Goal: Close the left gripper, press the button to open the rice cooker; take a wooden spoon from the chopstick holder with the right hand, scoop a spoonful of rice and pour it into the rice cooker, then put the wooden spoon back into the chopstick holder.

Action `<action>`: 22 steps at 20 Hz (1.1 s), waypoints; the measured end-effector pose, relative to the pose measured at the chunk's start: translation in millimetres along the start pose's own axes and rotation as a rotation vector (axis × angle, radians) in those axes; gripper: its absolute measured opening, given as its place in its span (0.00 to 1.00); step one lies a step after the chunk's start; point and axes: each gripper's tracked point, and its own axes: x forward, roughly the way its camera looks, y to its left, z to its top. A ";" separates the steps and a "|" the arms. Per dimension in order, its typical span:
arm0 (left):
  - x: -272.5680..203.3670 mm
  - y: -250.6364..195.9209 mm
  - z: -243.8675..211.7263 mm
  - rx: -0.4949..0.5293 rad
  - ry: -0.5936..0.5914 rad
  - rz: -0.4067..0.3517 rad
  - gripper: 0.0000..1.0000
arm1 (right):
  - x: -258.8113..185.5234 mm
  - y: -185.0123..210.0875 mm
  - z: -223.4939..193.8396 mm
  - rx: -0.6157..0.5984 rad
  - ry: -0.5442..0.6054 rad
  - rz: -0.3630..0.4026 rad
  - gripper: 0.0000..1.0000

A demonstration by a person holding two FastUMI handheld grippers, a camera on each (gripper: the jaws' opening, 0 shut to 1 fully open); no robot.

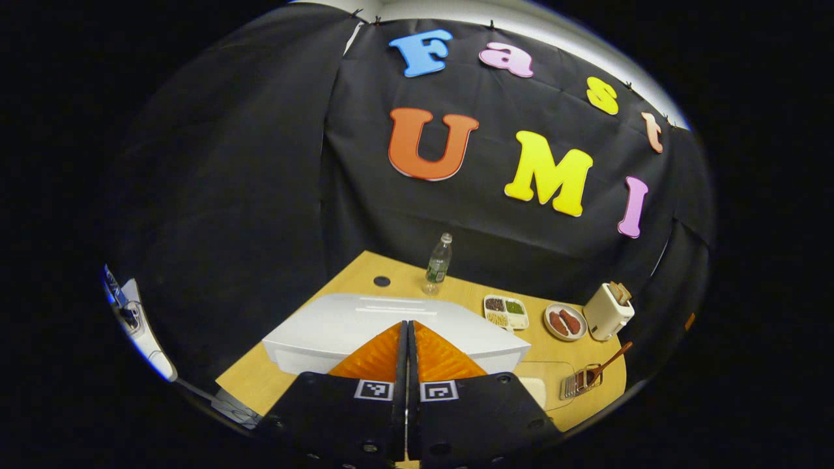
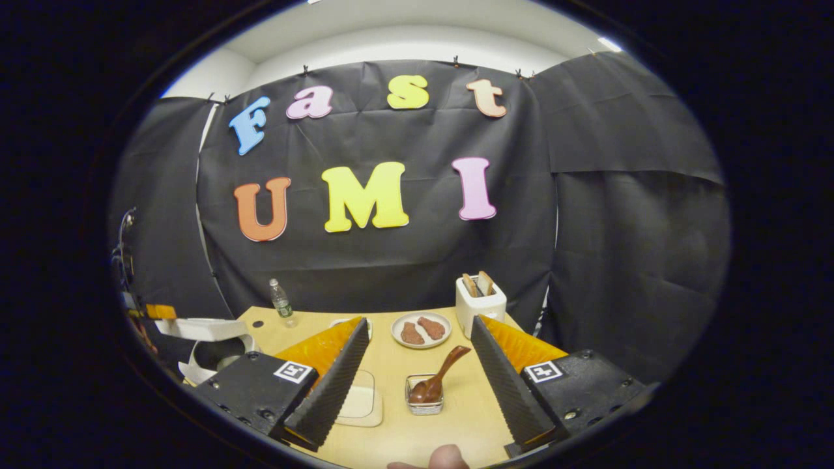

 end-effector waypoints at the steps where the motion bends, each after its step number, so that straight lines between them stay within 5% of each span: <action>1: -0.2 -2.0 15.8 0.001 -0.032 -0.005 0.02 | -3.0 -0.6 1.9 -0.005 -0.003 0.001 1.00; 6: -15.9 -10.9 62.0 -0.026 -0.172 -0.045 0.02 | -17.8 -3.9 11.9 -0.026 -0.029 0.003 1.00; 7: -23.3 -12.8 64.0 -0.027 -0.185 -0.058 0.04 | -20.2 -3.8 12.1 -0.026 -0.033 0.003 1.00; 8: -32.3 -16.6 64.7 -0.022 -0.198 -0.071 0.22 | -22.1 -4.9 11.0 -0.024 -0.033 0.001 1.00; 9: -40.5 -18.8 65.0 -0.011 -0.207 -0.081 0.17 | -24.0 -5.3 9.9 -0.023 -0.030 -0.001 1.00; 10: -47.1 -20.5 63.3 0.007 -0.219 -0.082 0.53 | -25.8 -5.3 8.4 -0.022 -0.027 -0.001 1.00; 13: -68.2 -24.0 69.3 0.047 -0.261 -0.078 0.95 | -27.9 -5.6 4.3 -0.024 -0.020 0.000 1.00; 22: -118.2 -48.0 45.5 0.089 -0.291 -0.103 0.94 | -19.2 -12.1 -15.2 -0.017 0.017 0.009 1.00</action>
